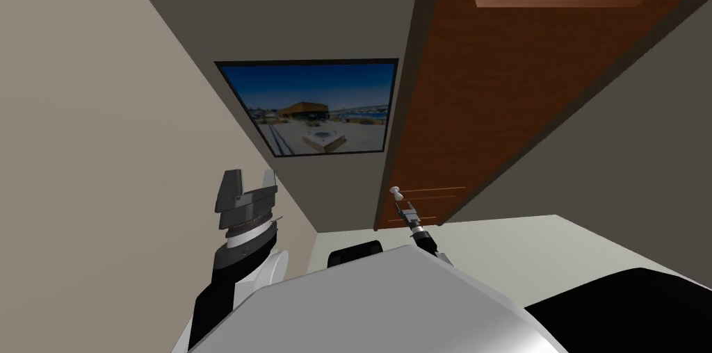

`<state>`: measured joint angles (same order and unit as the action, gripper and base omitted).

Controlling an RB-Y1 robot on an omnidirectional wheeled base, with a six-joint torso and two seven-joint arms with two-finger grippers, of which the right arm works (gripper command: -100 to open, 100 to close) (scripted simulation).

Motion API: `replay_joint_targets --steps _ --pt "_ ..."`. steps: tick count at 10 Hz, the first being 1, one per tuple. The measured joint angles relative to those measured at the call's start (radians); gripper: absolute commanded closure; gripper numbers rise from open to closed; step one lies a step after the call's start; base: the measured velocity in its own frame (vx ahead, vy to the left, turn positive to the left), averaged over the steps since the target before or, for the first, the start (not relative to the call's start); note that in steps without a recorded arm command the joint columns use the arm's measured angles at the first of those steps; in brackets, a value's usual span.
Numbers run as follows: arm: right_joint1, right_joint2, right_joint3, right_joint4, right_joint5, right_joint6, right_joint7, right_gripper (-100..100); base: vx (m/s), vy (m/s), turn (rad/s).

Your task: Pull the door open

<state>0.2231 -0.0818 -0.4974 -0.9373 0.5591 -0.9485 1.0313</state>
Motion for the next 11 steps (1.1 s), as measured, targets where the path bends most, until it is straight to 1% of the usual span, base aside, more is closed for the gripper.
replay_joint_targets --steps 1,2,3,4,5,10,11 --pt "0.000 -0.005 -0.008 0.007 -0.006 -0.003 -0.003 -100 0.214 0.006 0.126" --pt "0.009 -0.008 -0.016 0.000 -0.012 -0.002 -0.011 -100 0.200 0.000 0.092" --pt "0.001 -0.015 -0.028 0.028 -0.021 -0.014 -0.010 -100 0.085 -0.005 0.016" --pt "-0.001 -0.016 -0.030 0.033 -0.022 -0.018 -0.008 100 -0.008 -0.004 -0.025" --pt "-0.001 -0.018 -0.031 0.029 -0.022 -0.014 -0.009 100 -0.029 -0.009 -0.003" --pt "0.002 -0.016 -0.029 0.030 -0.021 -0.011 -0.009 100 -0.014 -0.001 0.008" --pt "0.002 -0.018 -0.027 0.030 -0.026 -0.009 -0.022 100 -0.028 -0.014 0.026"
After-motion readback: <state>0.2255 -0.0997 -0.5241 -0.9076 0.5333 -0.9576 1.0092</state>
